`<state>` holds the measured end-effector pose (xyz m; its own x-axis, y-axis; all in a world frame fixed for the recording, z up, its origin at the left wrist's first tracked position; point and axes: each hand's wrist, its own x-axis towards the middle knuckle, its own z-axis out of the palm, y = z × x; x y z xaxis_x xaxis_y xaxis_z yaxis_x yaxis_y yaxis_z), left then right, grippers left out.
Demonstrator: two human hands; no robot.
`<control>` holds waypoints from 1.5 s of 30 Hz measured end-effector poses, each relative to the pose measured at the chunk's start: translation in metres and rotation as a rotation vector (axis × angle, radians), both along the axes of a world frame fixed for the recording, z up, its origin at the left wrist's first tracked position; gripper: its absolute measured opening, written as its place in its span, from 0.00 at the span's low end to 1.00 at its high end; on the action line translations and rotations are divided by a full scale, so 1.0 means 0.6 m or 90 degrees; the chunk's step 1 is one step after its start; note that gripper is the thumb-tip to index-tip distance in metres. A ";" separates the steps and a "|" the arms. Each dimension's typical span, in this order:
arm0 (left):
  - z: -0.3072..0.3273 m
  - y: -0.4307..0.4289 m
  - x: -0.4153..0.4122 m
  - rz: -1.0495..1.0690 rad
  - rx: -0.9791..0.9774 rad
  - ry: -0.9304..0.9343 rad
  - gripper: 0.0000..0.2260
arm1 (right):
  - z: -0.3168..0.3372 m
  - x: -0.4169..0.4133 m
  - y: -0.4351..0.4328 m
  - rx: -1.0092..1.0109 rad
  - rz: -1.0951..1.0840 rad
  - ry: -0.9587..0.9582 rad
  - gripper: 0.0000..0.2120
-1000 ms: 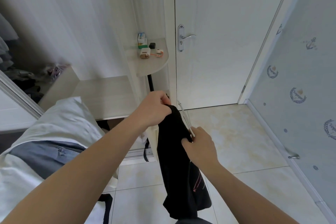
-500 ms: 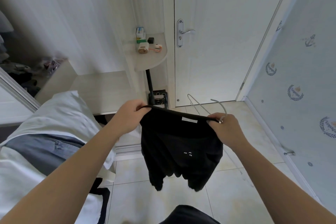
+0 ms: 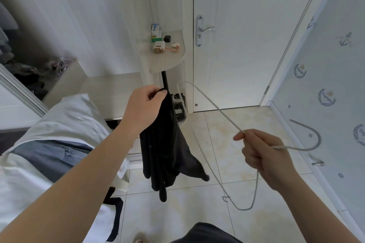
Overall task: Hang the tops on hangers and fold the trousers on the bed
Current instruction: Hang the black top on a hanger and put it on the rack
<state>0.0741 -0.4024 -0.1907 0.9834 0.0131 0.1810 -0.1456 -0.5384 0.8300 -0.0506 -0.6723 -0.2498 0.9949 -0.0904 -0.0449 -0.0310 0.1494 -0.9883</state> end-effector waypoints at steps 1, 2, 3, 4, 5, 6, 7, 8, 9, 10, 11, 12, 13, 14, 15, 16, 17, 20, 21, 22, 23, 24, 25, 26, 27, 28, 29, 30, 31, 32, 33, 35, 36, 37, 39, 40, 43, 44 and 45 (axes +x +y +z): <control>0.002 0.003 0.001 0.003 0.002 0.001 0.11 | 0.001 -0.010 0.006 0.008 0.015 0.003 0.15; 0.004 0.005 0.000 0.006 0.006 0.006 0.12 | 0.001 -0.018 0.013 0.008 0.029 0.006 0.15; 0.005 0.007 -0.001 0.008 0.011 0.013 0.12 | -0.001 -0.024 0.019 -0.001 0.040 0.007 0.14; 0.005 0.008 -0.001 0.008 0.019 0.019 0.13 | -0.002 -0.027 0.026 -0.015 0.048 0.006 0.15; 0.006 0.009 -0.002 0.010 0.028 0.020 0.14 | -0.004 -0.029 0.031 -0.027 0.054 0.007 0.15; 0.006 0.012 -0.002 0.013 0.034 0.018 0.15 | -0.004 -0.029 0.035 -0.036 0.060 0.009 0.16; 0.008 0.015 -0.002 0.015 0.039 0.015 0.15 | -0.002 -0.029 0.036 -0.043 0.066 0.011 0.17; 0.010 0.018 -0.002 0.016 0.039 0.014 0.14 | 0.002 -0.029 0.037 -0.048 0.071 0.012 0.17; 0.011 0.023 -0.002 0.014 0.034 0.014 0.13 | 0.007 -0.029 0.035 -0.054 0.076 0.012 0.17; 0.012 0.027 -0.002 0.012 0.025 0.013 0.12 | 0.012 -0.029 0.033 -0.059 0.079 0.012 0.18; 0.012 0.031 -0.002 0.007 0.018 0.013 0.11 | 0.016 -0.028 0.031 -0.068 0.082 0.010 0.18; 0.013 0.035 -0.004 0.000 0.012 0.014 0.11 | 0.020 -0.027 0.030 -0.086 0.084 0.006 0.18; 0.014 0.038 -0.007 -0.009 0.007 0.018 0.11 | 0.023 -0.025 0.030 -0.109 0.087 -0.001 0.18; 0.016 0.041 -0.011 -0.017 0.000 0.021 0.11 | 0.026 -0.023 0.030 -0.128 0.090 -0.007 0.18; 0.019 0.043 -0.014 -0.025 -0.006 0.022 0.12 | 0.028 -0.020 0.030 -0.136 0.091 -0.010 0.18; 0.023 0.046 -0.017 -0.034 -0.011 0.020 0.13 | 0.031 -0.018 0.030 -0.138 0.092 -0.011 0.17; 0.028 0.049 -0.020 -0.045 -0.010 0.018 0.13 | 0.036 -0.015 0.028 -0.143 0.094 -0.015 0.16; 0.044 0.060 -0.027 -0.087 0.014 0.026 0.13 | 0.062 -0.007 0.015 -0.195 0.113 -0.048 0.14; 0.049 0.063 -0.030 -0.103 0.020 0.026 0.13 | 0.073 -0.004 0.010 -0.213 0.125 -0.058 0.14; 0.053 0.065 -0.033 -0.120 0.022 0.024 0.13 | 0.082 -0.001 0.005 -0.231 0.138 -0.065 0.14; 0.057 0.064 -0.037 -0.140 0.023 0.025 0.12 | 0.090 0.003 0.004 -0.254 0.152 -0.066 0.14; 0.062 0.060 -0.042 -0.164 0.028 0.027 0.12 | 0.095 0.006 0.005 -0.283 0.165 -0.064 0.14; 0.065 0.053 -0.048 -0.192 0.042 0.027 0.11 | 0.098 0.008 0.010 -0.315 0.175 -0.061 0.15; 0.067 0.045 -0.054 -0.219 0.069 0.020 0.11 | 0.101 0.011 0.019 -0.340 0.182 -0.057 0.15; 0.069 0.035 -0.059 -0.241 0.111 0.004 0.10 | 0.102 0.013 0.030 -0.352 0.188 -0.052 0.15; 0.069 0.025 -0.063 -0.260 0.157 -0.020 0.09 | 0.102 0.016 0.041 -0.351 0.192 -0.045 0.14; 0.069 0.015 -0.067 -0.276 0.194 -0.042 0.09 | 0.099 0.021 0.052 -0.345 0.197 -0.039 0.14; 0.067 0.005 -0.071 -0.291 0.212 -0.051 0.08 | 0.095 0.026 0.063 -0.342 0.204 -0.031 0.15; 0.065 -0.003 -0.075 -0.307 0.215 -0.049 0.08 | 0.090 0.031 0.074 -0.342 0.214 -0.022 0.14; 0.062 -0.011 -0.080 -0.321 0.212 -0.047 0.08 | 0.083 0.036 0.086 -0.341 0.225 -0.013 0.14; 0.058 -0.017 -0.084 -0.332 0.208 -0.044 0.08 | 0.076 0.039 0.097 -0.332 0.234 -0.008 0.14; 0.049 -0.023 -0.089 -0.343 0.207 -0.037 0.08 | 0.060 0.039 0.114 -0.276 0.228 -0.003 0.15; 0.044 -0.023 -0.090 -0.351 0.212 -0.029 0.08 | 0.054 0.038 0.118 -0.238 0.212 -0.002 0.16; 0.038 -0.021 -0.090 -0.363 0.233 -0.022 0.09 | 0.049 0.037 0.119 -0.205 0.195 -0.005 0.16; 0.029 -0.013 -0.085 -0.381 0.384 -0.036 0.17 | 0.043 0.035 0.115 -0.166 0.171 -0.020 0.17; 0.027 -0.006 -0.080 -0.375 0.495 -0.059 0.22 | 0.042 0.034 0.111 -0.159 0.163 -0.030 0.17; 0.029 0.028 -0.066 -0.341 0.620 -0.156 0.25 | 0.043 0.034 0.095 -0.137 0.147 -0.064 0.15; 0.029 0.038 -0.066 -0.349 0.599 -0.197 0.22 | 0.046 0.035 0.091 -0.128 0.139 -0.074 0.16; 0.024 0.043 -0.069 -0.350 0.585 -0.247 0.20 | 0.048 0.038 0.088 -0.115 0.126 -0.083 0.17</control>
<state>0.0330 -0.3764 -0.1765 0.6910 -0.6969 0.1920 -0.7103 -0.7039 0.0016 -0.0275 -0.6192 -0.2208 0.9903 0.1115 0.0833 0.0866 -0.0252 -0.9959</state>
